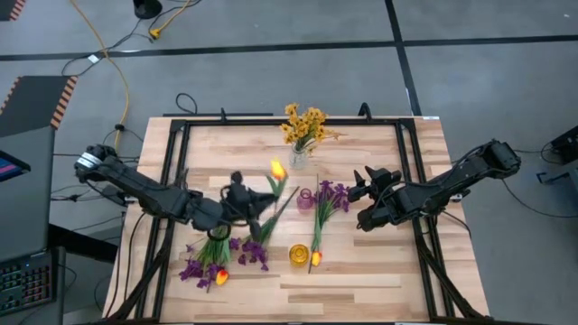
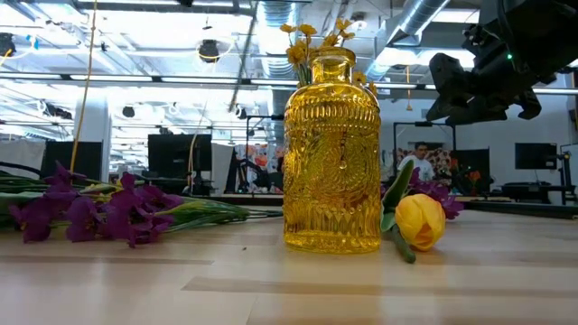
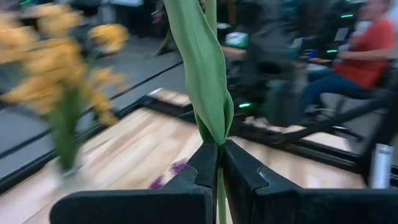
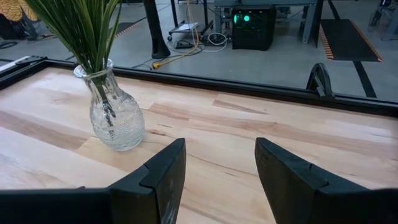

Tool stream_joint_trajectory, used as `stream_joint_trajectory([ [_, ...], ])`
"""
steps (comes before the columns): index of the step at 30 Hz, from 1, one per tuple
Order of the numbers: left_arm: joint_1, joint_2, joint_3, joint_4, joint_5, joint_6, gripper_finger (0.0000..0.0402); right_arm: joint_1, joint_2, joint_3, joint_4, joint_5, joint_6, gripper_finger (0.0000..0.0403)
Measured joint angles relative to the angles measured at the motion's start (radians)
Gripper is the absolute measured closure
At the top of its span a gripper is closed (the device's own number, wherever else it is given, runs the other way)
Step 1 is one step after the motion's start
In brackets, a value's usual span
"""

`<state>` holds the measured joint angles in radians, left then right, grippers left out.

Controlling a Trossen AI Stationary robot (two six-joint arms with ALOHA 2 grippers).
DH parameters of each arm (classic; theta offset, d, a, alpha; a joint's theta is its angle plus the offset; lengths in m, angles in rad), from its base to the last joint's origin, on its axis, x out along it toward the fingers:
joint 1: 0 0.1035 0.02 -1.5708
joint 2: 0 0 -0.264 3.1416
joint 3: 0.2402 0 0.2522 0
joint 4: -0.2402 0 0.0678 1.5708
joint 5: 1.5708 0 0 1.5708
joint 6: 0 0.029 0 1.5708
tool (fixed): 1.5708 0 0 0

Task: Sort flowers into vase by color
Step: Put the middle yellow tulip into the yellow vase

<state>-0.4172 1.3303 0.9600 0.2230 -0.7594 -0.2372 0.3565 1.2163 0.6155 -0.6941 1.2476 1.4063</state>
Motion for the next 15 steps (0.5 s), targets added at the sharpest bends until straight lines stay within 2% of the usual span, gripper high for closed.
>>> stream_joint_trajectory([
  [7, -0.031, 0.113, 0.000, 0.343, 0.151, 0.156, 0.0400, 0.000, 0.000, 0.000, 0.000, -0.016, 0.000, 0.0184],
  [15, -0.042, 0.144, 0.000, 0.427, 0.236, 0.153, 0.0400, 0.000, 0.000, 0.000, 0.000, -0.017, 0.000, 0.0184],
])
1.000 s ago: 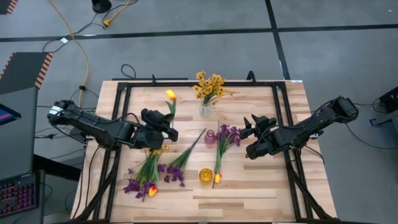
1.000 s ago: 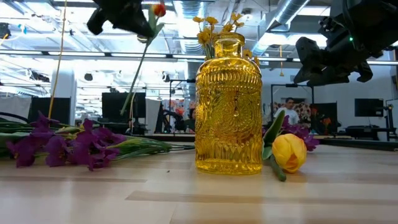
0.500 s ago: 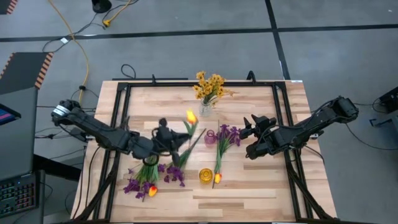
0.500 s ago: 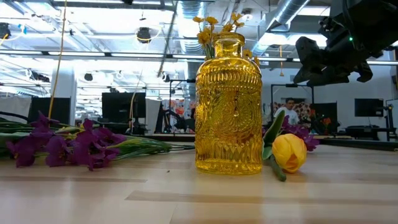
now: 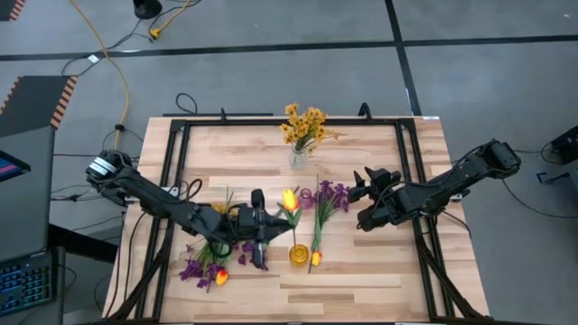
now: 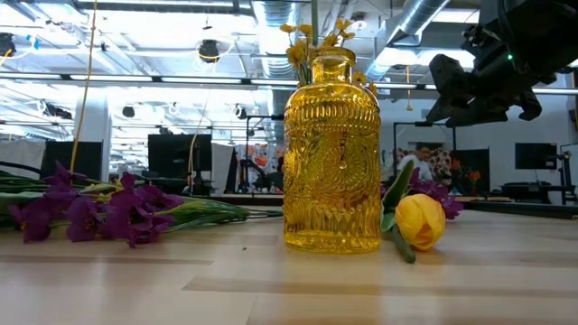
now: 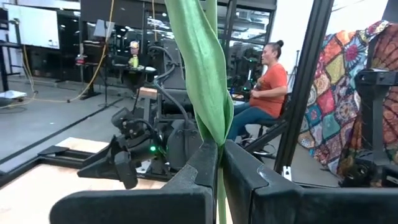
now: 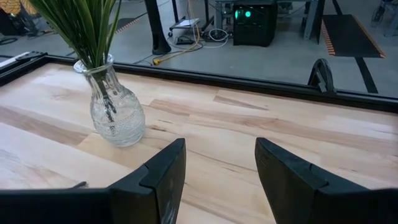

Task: Sort flowers into vase by color
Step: Put the middle yellow tulip into the yellow vase

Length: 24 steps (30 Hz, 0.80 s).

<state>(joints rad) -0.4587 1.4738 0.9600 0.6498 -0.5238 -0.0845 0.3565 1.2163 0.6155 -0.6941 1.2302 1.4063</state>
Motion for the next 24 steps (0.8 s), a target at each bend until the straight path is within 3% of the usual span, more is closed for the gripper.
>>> stream_joint_trajectory([
  [24, 0.000, 0.000, 0.000, 0.030, 0.074, 0.081, 0.0400, 0.000, 0.000, 0.000, 0.000, -0.001, 0.000, 0.0184],
])
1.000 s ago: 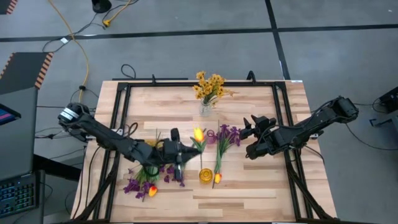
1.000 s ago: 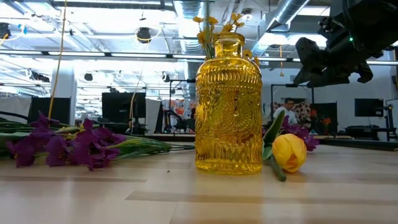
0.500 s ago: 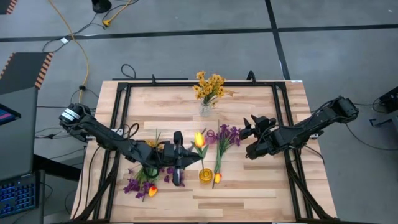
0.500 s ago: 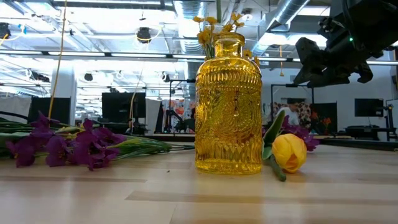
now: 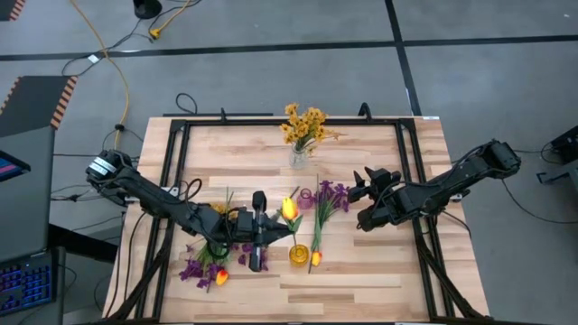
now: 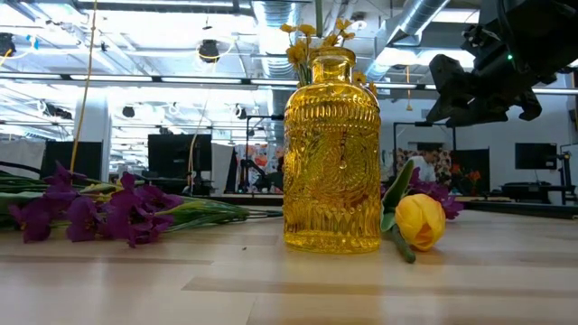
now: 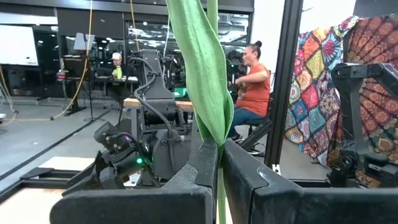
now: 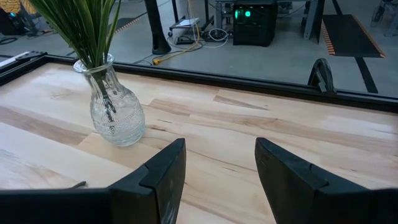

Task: Sort flowers into vase by color
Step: Put the middle yellow tulip into the yellow vase

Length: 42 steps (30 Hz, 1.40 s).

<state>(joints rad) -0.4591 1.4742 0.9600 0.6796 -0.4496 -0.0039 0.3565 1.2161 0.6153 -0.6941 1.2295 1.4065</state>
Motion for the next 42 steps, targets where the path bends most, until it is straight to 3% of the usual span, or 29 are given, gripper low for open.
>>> stream_joint_trajectory([
  [10, 0.005, 0.114, 0.000, 0.151, 0.017, 0.059, 0.0400, 0.000, 0.000, 0.000, 0.001, 0.000, 0.000, 0.0184],
  [21, 0.006, 0.084, 0.000, 0.170, -0.009, 0.078, 0.0400, 0.000, 0.000, 0.000, 0.001, 0.000, 0.000, 0.0184],
  [42, 0.005, 0.064, 0.000, -0.062, -0.006, -0.024, 0.0400, 0.000, 0.000, 0.000, 0.001, -0.001, 0.000, 0.0184],
])
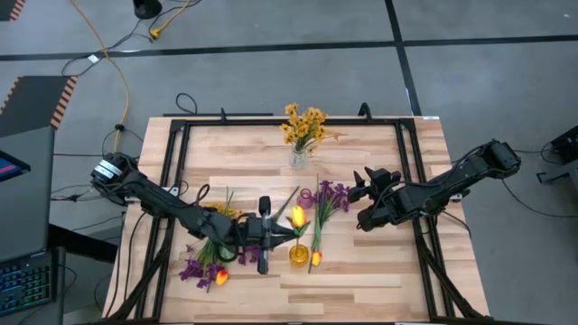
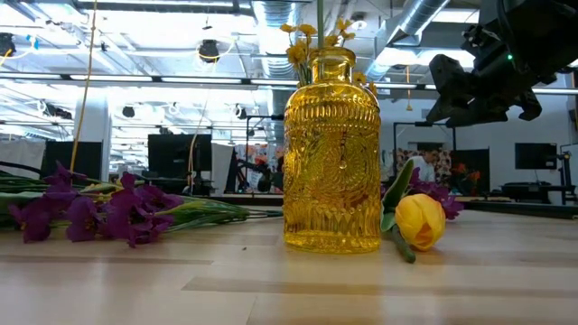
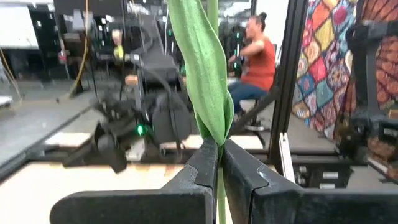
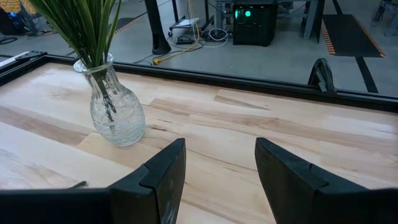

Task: Sort flowers into vase by color
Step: Put the middle yellow tulip into the yellow vase

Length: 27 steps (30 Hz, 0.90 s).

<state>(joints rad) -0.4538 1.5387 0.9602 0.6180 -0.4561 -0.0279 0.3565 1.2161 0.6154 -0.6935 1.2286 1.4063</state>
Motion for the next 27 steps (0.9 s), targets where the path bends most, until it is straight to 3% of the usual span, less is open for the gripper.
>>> stream_joint_trajectory([
  [16, 0.000, 0.000, 0.000, -0.169, 0.003, -0.064, 0.0395, 0.000, 0.000, 0.000, 0.001, 0.000, 0.000, 0.0184],
  [27, 0.000, 0.000, 0.000, -0.205, 0.007, -0.109, 0.0309, 0.000, 0.000, 0.000, 0.002, 0.000, 0.000, 0.0184],
])
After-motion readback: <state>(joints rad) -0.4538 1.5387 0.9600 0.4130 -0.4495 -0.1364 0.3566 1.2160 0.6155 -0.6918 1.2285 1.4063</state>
